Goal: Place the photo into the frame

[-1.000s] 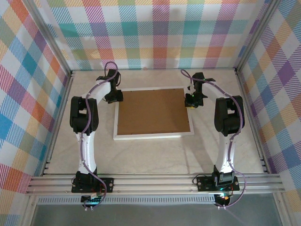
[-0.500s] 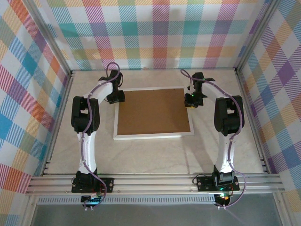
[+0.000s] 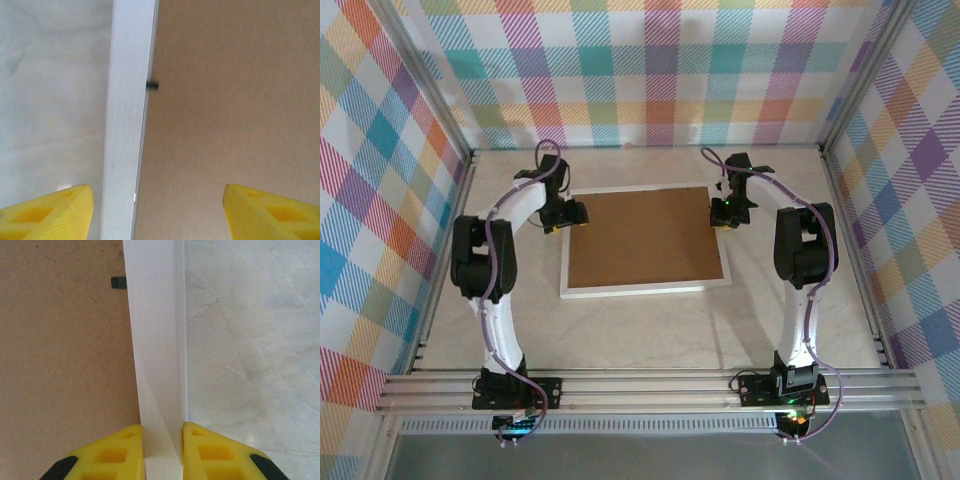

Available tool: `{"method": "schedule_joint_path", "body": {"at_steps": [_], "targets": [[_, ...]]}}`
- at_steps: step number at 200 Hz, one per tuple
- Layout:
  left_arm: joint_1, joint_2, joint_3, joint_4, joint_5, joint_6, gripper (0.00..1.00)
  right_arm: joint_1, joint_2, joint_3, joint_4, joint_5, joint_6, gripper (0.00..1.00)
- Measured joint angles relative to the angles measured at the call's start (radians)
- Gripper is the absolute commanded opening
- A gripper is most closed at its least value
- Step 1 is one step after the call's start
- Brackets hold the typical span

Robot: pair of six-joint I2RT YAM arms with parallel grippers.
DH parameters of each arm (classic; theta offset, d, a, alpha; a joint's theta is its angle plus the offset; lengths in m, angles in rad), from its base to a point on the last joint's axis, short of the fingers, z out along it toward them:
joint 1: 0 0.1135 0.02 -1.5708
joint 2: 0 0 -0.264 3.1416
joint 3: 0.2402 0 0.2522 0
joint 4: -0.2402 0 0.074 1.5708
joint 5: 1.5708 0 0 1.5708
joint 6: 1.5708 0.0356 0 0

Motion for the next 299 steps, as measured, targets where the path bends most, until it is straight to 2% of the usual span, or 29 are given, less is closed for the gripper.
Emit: {"method": "schedule_joint_path", "body": {"at_steps": [45,92,185,299], "targets": [[0.044,-0.213,-0.232,0.005,0.014,-0.009,0.69,0.003,-0.007,-0.011,0.013,0.006,0.005,0.21],[0.047,-0.304,-0.392,-0.043,0.023,-0.003,0.68,0.003,-0.010,-0.016,0.018,0.008,0.011,0.21],[0.047,-0.284,-0.424,-0.030,0.034,0.002,0.68,0.003,-0.016,-0.026,0.029,0.007,0.012,0.21],[0.047,-0.231,-0.432,0.018,0.100,-0.014,0.66,0.003,-0.016,-0.026,0.030,0.006,0.015,0.21]]}}
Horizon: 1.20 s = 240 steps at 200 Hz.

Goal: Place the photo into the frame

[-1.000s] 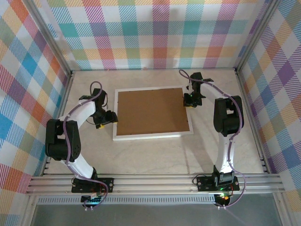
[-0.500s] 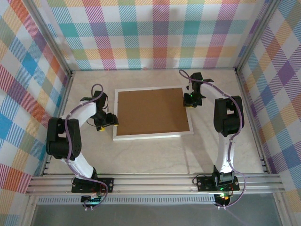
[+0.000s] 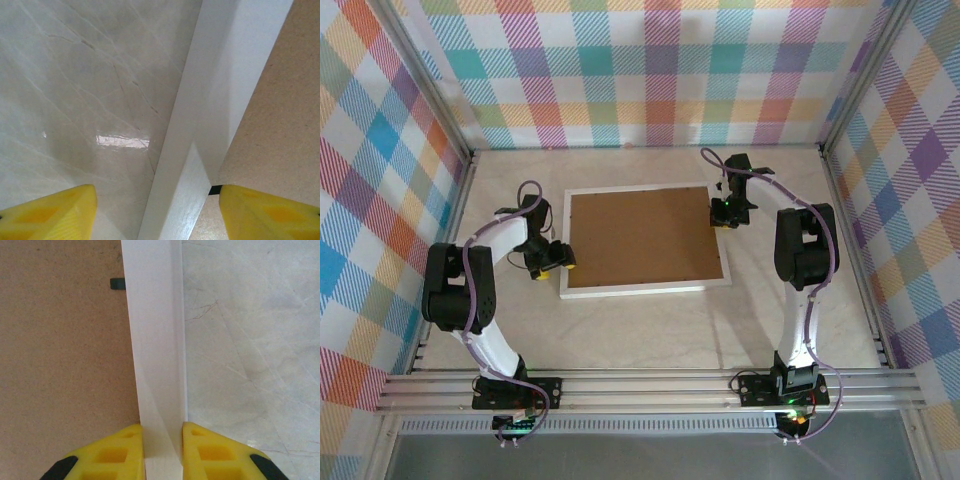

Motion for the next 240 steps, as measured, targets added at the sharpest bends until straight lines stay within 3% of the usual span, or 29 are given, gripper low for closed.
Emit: {"method": "schedule_joint_path", "body": {"at_steps": [90,240], "targets": [[0.037,-0.122,0.000,-0.006,-0.027,-0.006,0.68,0.000,0.000,0.000,0.000,0.000,0.000,0.21],[0.043,-0.064,-0.077,0.047,-0.010,-0.042,0.68,0.000,-0.001,-0.003,0.003,0.000,0.000,0.20]]}}
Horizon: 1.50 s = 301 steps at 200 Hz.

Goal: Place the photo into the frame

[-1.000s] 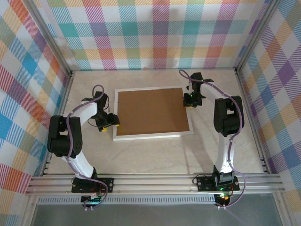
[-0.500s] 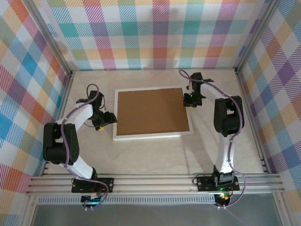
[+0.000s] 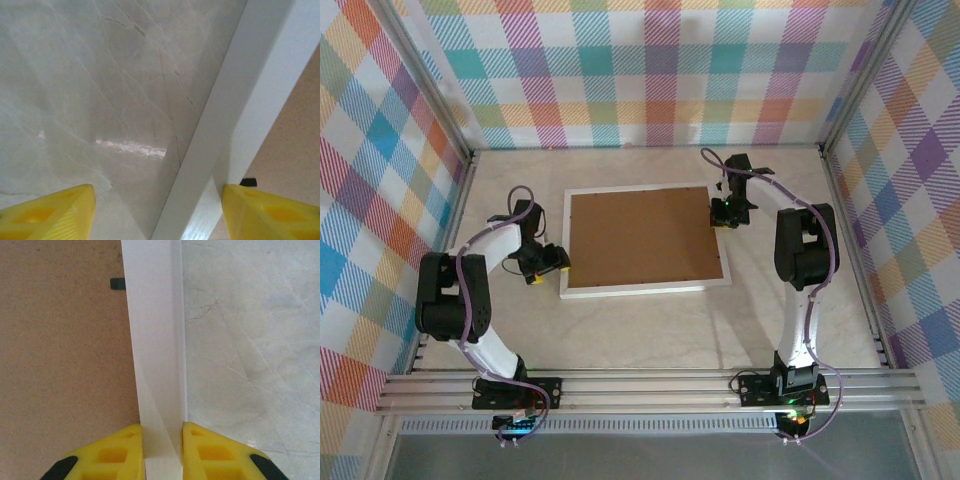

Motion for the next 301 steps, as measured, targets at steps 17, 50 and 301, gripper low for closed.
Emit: {"method": "schedule_joint_path", "body": {"at_steps": [17,50,301], "targets": [[-0.001,0.003,0.000,0.003,0.003,-0.006,0.68,0.000,0.000,0.000,0.000,0.000,0.000,0.20],[-0.014,0.008,0.000,0.005,0.013,-0.017,0.67,0.000,0.000,0.000,0.000,-0.002,0.001,0.19],[-0.153,0.104,0.177,-0.067,-0.096,-0.076,0.70,-0.006,0.000,0.001,0.021,-0.015,0.029,0.20]]}}
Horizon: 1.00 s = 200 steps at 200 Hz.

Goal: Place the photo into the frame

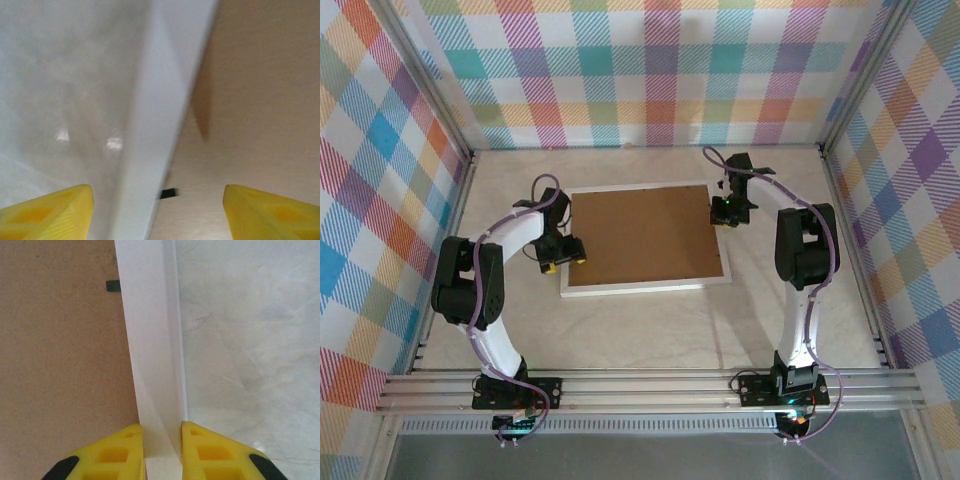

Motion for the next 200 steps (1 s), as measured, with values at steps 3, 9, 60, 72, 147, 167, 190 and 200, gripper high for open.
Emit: {"method": "schedule_joint_path", "body": {"at_steps": [3,9,60,72,147,167,190,200], "targets": [[0.002,-0.003,0.000,0.006,0.002,0.000,0.70,0.000,0.000,0.000,-0.001,-0.003,0.000,0.20],[0.007,-0.010,0.000,0.016,0.010,0.000,0.71,0.001,0.001,0.000,-0.002,-0.010,0.000,0.20],[0.064,-0.121,-0.060,0.115,0.033,-0.024,0.78,0.001,0.005,0.008,-0.011,-0.015,-0.007,0.21],[0.076,-0.138,-0.093,0.136,0.040,-0.038,0.78,0.001,0.005,0.008,-0.012,-0.015,-0.007,0.24],[0.086,-0.143,-0.224,0.261,0.167,-0.092,0.78,-0.002,0.028,0.039,-0.033,-0.041,-0.010,0.27],[0.082,-0.143,-0.229,0.269,0.166,-0.097,0.77,-0.002,0.043,0.062,-0.035,-0.052,-0.010,0.27],[0.078,-0.144,-0.222,0.240,0.133,-0.087,0.76,-0.002,0.046,0.065,-0.035,-0.055,-0.010,0.27],[0.076,-0.150,-0.212,0.205,0.103,-0.072,0.74,-0.002,0.046,0.065,-0.035,-0.055,-0.010,0.27]]}}
